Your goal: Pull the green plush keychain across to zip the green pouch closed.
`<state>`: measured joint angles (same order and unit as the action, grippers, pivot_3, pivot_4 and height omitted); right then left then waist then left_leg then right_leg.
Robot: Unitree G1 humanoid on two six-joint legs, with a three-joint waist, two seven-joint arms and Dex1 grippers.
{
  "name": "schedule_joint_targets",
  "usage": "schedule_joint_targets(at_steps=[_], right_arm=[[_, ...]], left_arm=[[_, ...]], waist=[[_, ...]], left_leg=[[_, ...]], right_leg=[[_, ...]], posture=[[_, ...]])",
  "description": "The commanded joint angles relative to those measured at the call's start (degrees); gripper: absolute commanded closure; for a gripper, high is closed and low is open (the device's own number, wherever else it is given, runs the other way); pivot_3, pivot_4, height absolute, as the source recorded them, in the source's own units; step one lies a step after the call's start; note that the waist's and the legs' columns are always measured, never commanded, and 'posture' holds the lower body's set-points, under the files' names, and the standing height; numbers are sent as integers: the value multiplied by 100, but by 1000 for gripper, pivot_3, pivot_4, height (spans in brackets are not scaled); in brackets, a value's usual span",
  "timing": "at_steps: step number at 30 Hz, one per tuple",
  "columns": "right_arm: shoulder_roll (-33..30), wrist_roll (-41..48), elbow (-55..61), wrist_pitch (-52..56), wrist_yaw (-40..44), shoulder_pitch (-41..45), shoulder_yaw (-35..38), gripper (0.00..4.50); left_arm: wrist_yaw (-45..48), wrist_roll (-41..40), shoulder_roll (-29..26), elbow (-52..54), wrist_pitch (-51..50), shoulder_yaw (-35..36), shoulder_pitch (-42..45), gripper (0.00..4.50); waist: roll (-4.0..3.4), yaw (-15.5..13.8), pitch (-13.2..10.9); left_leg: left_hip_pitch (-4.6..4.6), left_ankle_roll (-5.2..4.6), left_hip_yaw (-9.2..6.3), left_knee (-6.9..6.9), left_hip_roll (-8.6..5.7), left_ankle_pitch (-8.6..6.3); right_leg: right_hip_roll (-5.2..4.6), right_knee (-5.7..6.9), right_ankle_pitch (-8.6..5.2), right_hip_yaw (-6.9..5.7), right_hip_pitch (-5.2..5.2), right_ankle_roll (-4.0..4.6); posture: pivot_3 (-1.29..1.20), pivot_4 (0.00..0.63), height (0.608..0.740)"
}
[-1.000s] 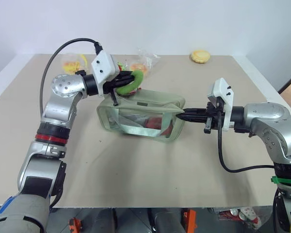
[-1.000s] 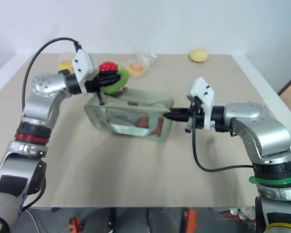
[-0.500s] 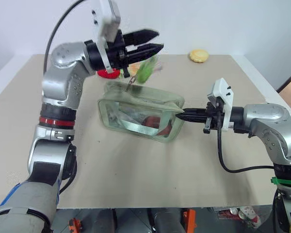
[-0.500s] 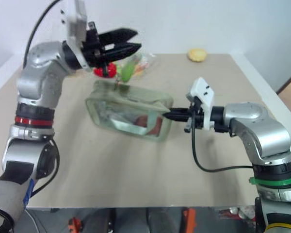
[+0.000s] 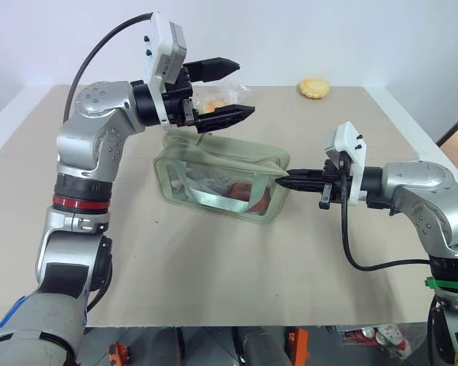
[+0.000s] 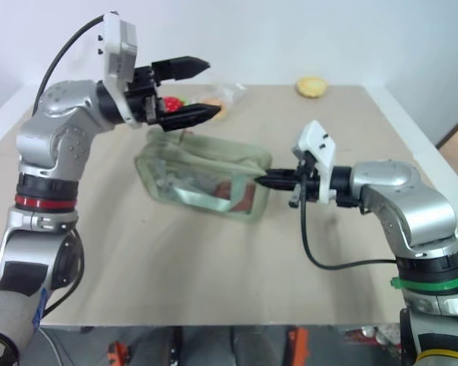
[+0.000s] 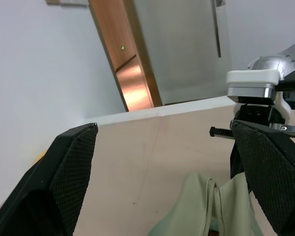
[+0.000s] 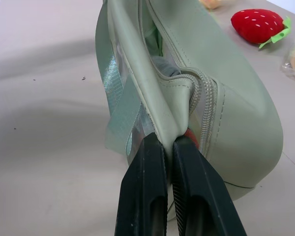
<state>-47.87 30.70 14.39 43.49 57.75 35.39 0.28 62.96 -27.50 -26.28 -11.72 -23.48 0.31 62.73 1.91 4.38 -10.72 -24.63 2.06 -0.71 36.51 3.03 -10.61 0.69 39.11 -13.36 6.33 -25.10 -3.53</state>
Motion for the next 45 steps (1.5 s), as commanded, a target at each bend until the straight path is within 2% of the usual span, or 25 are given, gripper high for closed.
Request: schedule_joint_targets(at_steps=[1,6,13,16,21,37,38,39,40,45], right_arm=[[20,61,97,-94,55,170,56,4500],[57,53,82,-88,84,201,23,4500],[127,31,42,-99,93,208,-21,4500],[168,25,23,-93,92,215,-43,4500],[191,22,16,-85,91,208,-35,4500],[158,78,126,-2,47,145,62,4500],[155,83,140,8,41,138,70,4500],[151,84,147,15,37,132,74,4500],[146,86,160,21,34,122,79,4500],[120,103,194,41,32,100,101,4500]], left_arm=[[-124,-86,-227,260,-69,294,-107,34],[10,-292,-789,354,-250,667,-463,34],[628,-477,-1626,505,-629,723,-1309,34],[1128,-308,-2146,712,-567,570,-1990,34],[1300,-92,-2440,603,-365,481,-2326,34],[1126,64,-1940,-77,-328,337,-2024,34],[1141,65,-1911,-94,-344,310,-2022,529],[1163,65,-1889,-107,-345,286,-2024,728],[1169,63,-1872,-111,-355,269,-2030,1182],[1152,44,-1798,-135,-404,263,-2027,2799]], waist=[[0,2,0],[0,9,0],[0,11,0],[0,53,0],[2,8,0],[2,19,0],[2,19,0],[2,19,0],[2,19,0],[2,17,0]], left_leg=[[0,0,0,0,0,0],[0,0,0,0,2,0],[0,0,-1,-1,4,0],[4,0,6,-3,6,0],[2,-1,-2,-5,14,0],[4,-3,5,-5,16,2],[5,-3,5,-5,16,2],[5,-2,5,-5,16,2],[5,-3,5,-5,16,2],[5,-3,5,-5,16,2]], right_leg=[[0,0,0,0,0,0],[1,0,0,0,-1,1],[0,0,0,-5,0,3],[1,0,0,0,-2,6],[4,1,-2,-15,-3,15],[7,1,1,-8,-3,16],[7,1,1,-8,-3,16],[6,1,1,-8,-3,16],[7,1,1,-8,-3,16],[7,1,1,-8,-3,16]], posture=[[0,150,740],[0,150,740],[0,150,740],[0,150,740],[0,150,740],[0,150,740],[0,150,740],[0,150,740],[0,150,740],[0,150,740]])
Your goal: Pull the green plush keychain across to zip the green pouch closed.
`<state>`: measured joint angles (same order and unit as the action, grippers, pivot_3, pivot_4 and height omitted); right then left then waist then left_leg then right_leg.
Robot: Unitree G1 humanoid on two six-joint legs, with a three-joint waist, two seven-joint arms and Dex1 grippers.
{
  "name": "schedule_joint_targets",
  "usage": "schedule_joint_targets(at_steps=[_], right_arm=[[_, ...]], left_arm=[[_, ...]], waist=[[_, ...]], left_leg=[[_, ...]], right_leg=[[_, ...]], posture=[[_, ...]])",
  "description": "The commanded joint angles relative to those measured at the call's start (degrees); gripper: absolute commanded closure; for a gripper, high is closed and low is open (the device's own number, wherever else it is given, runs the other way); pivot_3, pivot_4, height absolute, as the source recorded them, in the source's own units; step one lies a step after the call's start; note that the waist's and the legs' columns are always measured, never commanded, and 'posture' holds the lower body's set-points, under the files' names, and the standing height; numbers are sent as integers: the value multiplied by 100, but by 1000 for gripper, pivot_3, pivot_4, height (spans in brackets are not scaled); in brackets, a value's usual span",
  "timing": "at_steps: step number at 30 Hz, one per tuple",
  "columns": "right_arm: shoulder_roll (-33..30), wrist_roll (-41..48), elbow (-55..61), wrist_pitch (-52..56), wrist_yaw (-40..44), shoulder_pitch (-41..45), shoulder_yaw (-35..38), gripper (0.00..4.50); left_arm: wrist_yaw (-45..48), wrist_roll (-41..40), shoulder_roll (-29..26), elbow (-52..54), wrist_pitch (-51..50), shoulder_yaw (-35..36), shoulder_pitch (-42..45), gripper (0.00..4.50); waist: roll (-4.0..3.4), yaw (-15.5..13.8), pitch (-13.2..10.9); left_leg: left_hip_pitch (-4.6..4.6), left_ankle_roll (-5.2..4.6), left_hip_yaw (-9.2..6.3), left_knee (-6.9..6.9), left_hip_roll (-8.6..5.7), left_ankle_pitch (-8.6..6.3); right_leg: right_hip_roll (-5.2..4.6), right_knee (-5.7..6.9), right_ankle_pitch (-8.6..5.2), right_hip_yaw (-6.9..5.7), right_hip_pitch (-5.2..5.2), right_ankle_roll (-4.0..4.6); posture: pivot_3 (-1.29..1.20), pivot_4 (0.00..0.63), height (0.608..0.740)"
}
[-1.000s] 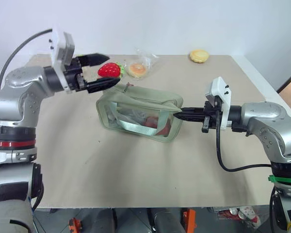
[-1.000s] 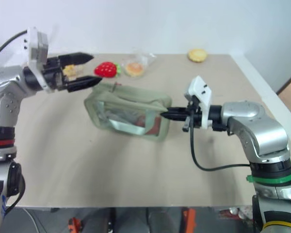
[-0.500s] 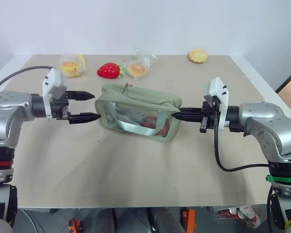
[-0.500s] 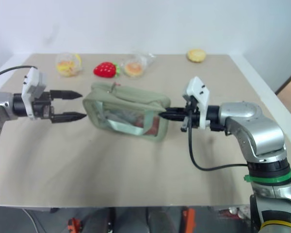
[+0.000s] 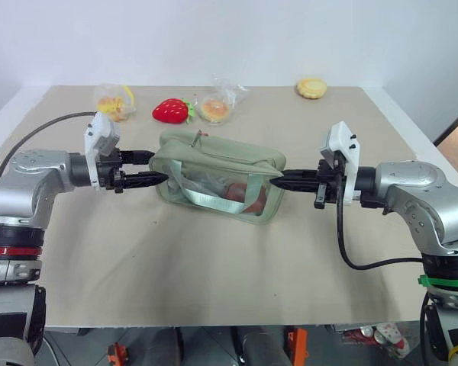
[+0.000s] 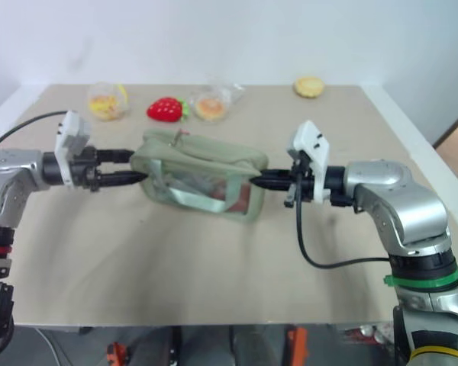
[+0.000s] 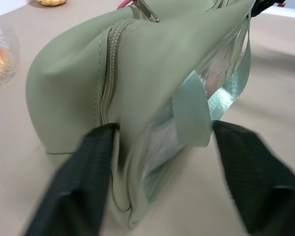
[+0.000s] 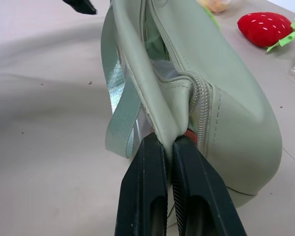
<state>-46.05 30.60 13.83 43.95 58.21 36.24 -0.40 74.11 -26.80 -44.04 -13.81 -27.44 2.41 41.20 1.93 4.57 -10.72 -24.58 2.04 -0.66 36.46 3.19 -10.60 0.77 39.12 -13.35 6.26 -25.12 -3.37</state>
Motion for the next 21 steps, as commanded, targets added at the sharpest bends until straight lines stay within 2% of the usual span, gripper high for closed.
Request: schedule_joint_targets(at_steps=[1,5,16,21], right_arm=[[-69,116,251,-1,-12,14,171,4500],[-90,123,264,5,4,8,186,4500],[-84,222,184,206,-68,46,261,4500],[-120,837,456,520,28,86,599,2814]], left_arm=[[55,-55,-10,88,-29,60,131,3261],[35,-56,5,146,-31,66,95,4429],[-151,-23,16,507,100,111,-238,4429],[-251,-70,63,702,66,143,-390,4500]], waist=[[0,-3,0],[0,-6,0],[0,-19,0],[0,-28,0]], left_leg=[[-1,0,0,0,0,0],[-3,0,0,0,-2,0],[-3,0,0,0,-2,0],[-3,0,-1,2,-2,0]], right_leg=[[-1,0,0,0,0,0],[-2,0,-1,0,0,-1],[-2,0,-1,0,0,-1],[-4,0,-1,0,2,-1]], posture=[[0,150,740],[0,150,740],[0,150,740],[0,150,740]])
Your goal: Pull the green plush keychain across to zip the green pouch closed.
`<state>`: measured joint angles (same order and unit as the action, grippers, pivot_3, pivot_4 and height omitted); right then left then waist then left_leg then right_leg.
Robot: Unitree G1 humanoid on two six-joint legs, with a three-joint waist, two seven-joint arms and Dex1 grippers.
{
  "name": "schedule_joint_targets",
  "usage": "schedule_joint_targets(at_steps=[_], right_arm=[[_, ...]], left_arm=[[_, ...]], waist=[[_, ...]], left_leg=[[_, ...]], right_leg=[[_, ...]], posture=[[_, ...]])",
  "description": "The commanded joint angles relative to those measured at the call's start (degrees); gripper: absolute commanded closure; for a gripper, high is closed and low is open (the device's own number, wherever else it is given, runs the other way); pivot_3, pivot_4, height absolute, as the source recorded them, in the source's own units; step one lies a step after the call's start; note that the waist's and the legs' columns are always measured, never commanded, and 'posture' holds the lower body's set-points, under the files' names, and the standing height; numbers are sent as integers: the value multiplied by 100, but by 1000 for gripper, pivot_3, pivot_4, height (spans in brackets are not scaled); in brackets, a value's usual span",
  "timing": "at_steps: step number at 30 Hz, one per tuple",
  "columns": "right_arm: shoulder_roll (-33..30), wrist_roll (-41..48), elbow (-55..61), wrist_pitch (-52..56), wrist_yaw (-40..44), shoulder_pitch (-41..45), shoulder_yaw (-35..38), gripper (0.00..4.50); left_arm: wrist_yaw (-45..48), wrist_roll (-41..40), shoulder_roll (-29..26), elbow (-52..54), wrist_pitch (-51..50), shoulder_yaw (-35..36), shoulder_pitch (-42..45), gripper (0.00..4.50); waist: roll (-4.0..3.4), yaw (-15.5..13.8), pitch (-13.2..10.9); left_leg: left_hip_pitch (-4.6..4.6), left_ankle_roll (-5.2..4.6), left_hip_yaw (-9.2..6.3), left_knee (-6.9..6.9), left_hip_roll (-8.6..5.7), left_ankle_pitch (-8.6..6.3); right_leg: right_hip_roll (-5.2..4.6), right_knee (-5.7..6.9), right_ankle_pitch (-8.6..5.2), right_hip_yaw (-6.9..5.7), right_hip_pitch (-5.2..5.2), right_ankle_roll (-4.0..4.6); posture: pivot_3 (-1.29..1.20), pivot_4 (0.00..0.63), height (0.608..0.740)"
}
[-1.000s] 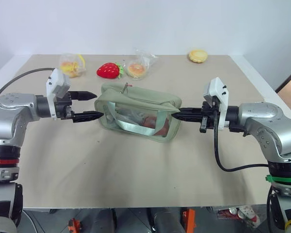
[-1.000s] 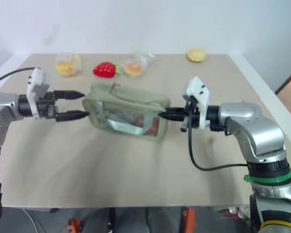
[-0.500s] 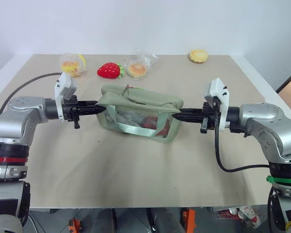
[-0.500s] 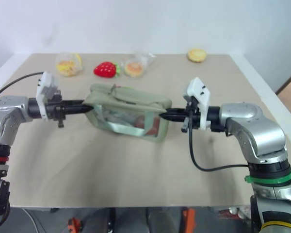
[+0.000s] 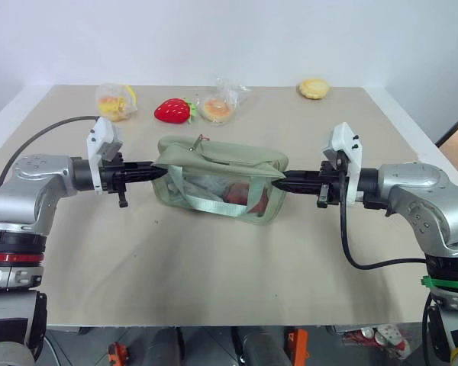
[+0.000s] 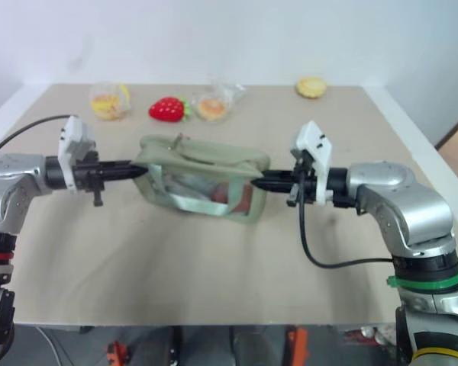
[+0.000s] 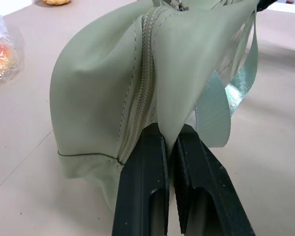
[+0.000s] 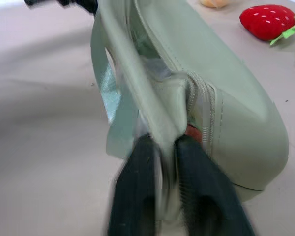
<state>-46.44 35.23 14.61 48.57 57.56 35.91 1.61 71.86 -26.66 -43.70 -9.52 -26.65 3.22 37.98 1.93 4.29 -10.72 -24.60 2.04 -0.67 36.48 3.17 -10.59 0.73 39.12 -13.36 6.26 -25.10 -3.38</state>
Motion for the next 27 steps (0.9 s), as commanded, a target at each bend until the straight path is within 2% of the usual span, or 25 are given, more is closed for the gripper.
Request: schedule_joint_targets(at_steps=[1,5,8,11,12,16,19,23,27], right_arm=[[-91,447,412,82,70,130,457,2407],[-266,914,480,159,302,152,834,1065],[-393,1552,246,196,467,608,1407,119],[-427,1622,-335,-50,409,1352,1637,119],[-387,1284,-601,-233,257,1593,1438,119],[-79,-860,-2078,-1414,-302,2466,-146,119],[337,-1899,-3231,-2286,-369,3125,-909,119],[856,-2731,-4574,-3405,-261,3820,-1412,119],[1320,-3220,-5776,-4386,72,4390,-1691,119]], left_arm=[[-43,-106,37,321,-32,65,-94,4500],[-80,-163,51,440,-57,66,-185,4500],[-116,-210,56,510,-87,62,-216,4500],[-145,-239,82,527,-107,68,-207,4500],[-152,-256,95,544,-119,77,-213,4500],[-176,-262,150,592,-126,77,-248,4500],[-201,-258,205,639,-136,74,-272,4500],[-246,-265,247,736,-164,102,-323,4500],[-350,-351,210,976,-231,201,-518,4500]], waist=[[0,-2,0],[0,-21,0],[0,-20,0],[-2,-14,-1],[-2,-12,-1],[15,4,9],[11,0,7],[1,-19,1],[1,-45,1]], left_leg=[[0,0,0,0,-1,0],[-1,0,-1,0,-3,0],[-2,0,0,2,-8,0],[-1,0,1,5,-8,0],[0,0,1,4,-8,0],[22,-1,6,4,-6,0],[19,-10,24,5,-7,6],[-13,-15,27,4,-11,12],[-32,-7,14,-4,-19,5]], right_leg=[[0,0,0,0,0,0],[-3,0,-1,-1,1,-2],[-8,0,-1,0,2,-3],[-8,0,2,2,2,-7],[-8,0,2,1,2,-8],[-8,-3,-10,1,15,20],[-10,-5,4,15,9,22],[-11,-4,25,20,-19,-5],[-26,-10,25,3,-22,39]], posture=[[0,150,740],[0,150,740],[0,150,740],[0,150,740],[0,150,740],[0,150,740],[0,150,740],[0,150,740],[0,150,740]])
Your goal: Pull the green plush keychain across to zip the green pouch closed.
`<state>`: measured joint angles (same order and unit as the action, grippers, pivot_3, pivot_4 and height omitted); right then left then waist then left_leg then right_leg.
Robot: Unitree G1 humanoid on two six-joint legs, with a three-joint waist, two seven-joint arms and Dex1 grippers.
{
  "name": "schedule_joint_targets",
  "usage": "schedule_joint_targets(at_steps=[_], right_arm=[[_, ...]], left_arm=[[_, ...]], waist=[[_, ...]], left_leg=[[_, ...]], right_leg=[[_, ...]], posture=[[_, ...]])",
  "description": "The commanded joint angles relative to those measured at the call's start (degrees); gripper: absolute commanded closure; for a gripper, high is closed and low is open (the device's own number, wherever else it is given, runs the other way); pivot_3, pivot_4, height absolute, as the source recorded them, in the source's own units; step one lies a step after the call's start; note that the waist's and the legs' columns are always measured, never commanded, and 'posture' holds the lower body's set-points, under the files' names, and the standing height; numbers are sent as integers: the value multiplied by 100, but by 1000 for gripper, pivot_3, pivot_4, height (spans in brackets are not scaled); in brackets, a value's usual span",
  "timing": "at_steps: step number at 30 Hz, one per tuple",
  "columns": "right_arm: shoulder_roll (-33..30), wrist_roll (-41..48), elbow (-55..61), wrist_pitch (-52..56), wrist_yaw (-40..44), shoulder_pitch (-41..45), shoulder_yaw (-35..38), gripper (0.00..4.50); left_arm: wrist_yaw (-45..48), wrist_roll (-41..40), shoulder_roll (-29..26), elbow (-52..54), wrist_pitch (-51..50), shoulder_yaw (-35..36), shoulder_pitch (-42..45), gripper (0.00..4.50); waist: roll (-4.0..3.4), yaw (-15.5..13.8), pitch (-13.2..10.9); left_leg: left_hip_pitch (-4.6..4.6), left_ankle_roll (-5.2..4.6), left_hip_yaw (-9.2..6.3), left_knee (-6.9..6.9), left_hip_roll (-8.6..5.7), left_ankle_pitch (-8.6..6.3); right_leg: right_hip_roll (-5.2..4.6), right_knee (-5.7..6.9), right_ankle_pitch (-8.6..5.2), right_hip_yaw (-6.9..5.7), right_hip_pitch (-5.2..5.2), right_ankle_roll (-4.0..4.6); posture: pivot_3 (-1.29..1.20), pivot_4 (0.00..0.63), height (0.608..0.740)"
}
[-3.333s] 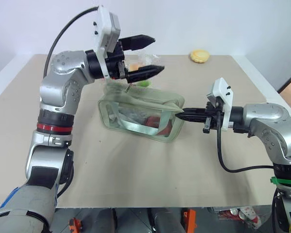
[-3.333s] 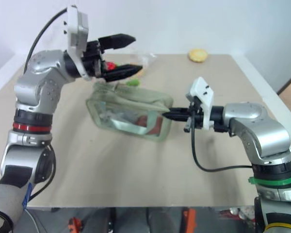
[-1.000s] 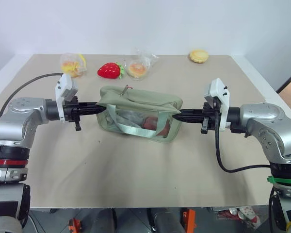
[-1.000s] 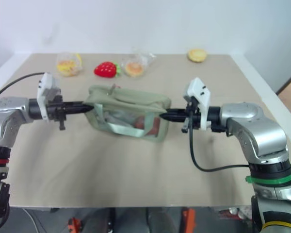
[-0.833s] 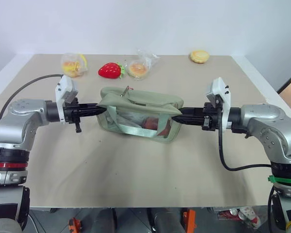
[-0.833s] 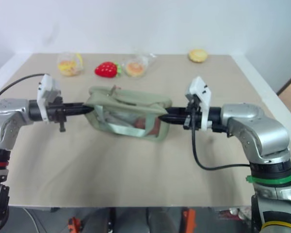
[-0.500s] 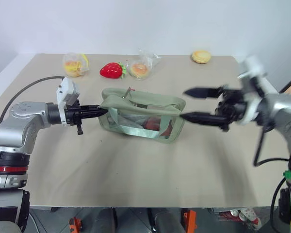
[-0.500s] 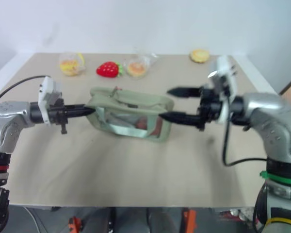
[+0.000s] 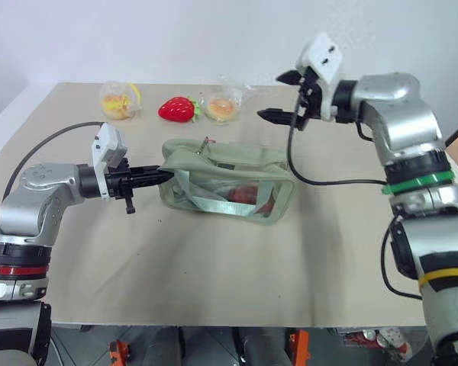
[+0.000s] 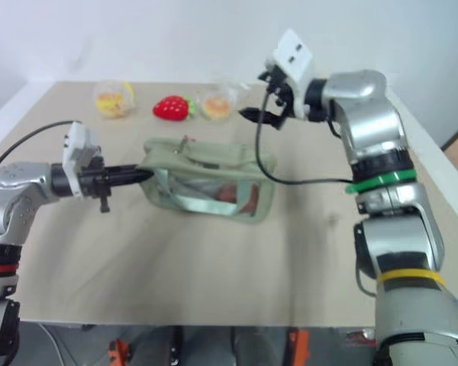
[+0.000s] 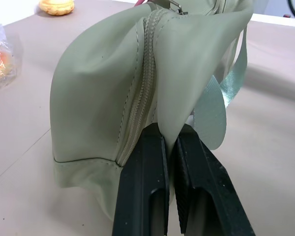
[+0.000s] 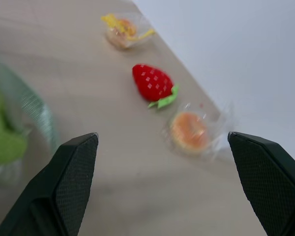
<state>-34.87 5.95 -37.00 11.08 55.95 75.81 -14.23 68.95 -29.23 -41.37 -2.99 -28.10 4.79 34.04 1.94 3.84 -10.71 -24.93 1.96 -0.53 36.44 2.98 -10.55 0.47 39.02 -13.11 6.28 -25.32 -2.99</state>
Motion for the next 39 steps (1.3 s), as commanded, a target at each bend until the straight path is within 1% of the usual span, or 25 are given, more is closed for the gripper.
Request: schedule_joint_targets(at_steps=[1,5,8,11,13,15,20,28,35,38,39], right_arm=[[252,-368,-855,-821,351,518,-132,119],[506,-560,-1561,-1365,951,867,-165,119],[590,-569,-1650,-1602,1665,873,-162,119],[623,-524,-1452,-1586,2229,723,-158,119],[578,-433,-1060,-1589,2753,476,-198,119],[566,-401,-797,-1545,3009,327,-183,119],[660,-395,-471,-1293,2970,173,-61,119],[966,-256,534,-782,2681,-396,-56,119],[1185,-300,626,-643,2375,-466,-64,119],[1271,-330,519,-683,2229,-410,-55,903],[1304,-337,469,-694,2178,-383,-46,1248]], left_arm=[[-85,-112,-39,382,-98,71,-184,4500],[-240,-175,-82,599,-202,196,-358,4500],[-327,-246,-127,772,-267,304,-520,4500],[-417,-318,-150,912,-348,377,-619,4500],[-472,-353,-167,958,-376,415,-665,4500],[-505,-376,-176,980,-393,430,-679,4500],[-547,-405,-173,978,-425,416,-623,4500],[-536,-397,-149,898,-420,337,-520,4500],[-545,-401,-145,867,-415,354,-480,4500],[-555,-410,-147,889,-408,379,-523,4500],[-559,-413,-147,897,-406,388,-539,4500]], waist=[[0,13,0],[0,32,0],[0,34,0],[0,42,0],[0,44,0],[0,45,0],[-1,45,-1],[-1,41,-1],[-1,42,-1],[-1,42,-1],[-1,42,-1]], left_leg=[[0,-1,1,0,-1,-1],[0,0,-6,-2,-1,-3],[0,0,-13,-1,0,-3],[3,0,-15,0,0,-3],[5,1,-18,0,1,-2],[10,1,-24,-1,3,-2],[12,5,-29,0,3,1],[12,5,-37,0,3,1],[12,7,-44,2,4,3],[10,7,-49,1,4,3],[10,8,-49,1,4,3]], right_leg=[[0,-2,0,1,0,0],[1,-3,-1,-4,1,2],[1,-2,-1,-11,3,2],[1,0,-1,-12,5,2],[4,2,-1,-14,5,3],[7,3,-1,-20,11,3],[8,6,1,-24,11,6],[9,6,1,-29,14,7],[10,6,1,-36,15,8],[11,6,1,-41,15,9],[11,6,1,-41,15,9]], posture=[[0,150,740],[0,150,740],[0,150,740],[0,150,740],[0,150,740],[0,150,740],[0,150,740],[0,150,740],[0,150,740],[0,150,740],[0,150,740]])
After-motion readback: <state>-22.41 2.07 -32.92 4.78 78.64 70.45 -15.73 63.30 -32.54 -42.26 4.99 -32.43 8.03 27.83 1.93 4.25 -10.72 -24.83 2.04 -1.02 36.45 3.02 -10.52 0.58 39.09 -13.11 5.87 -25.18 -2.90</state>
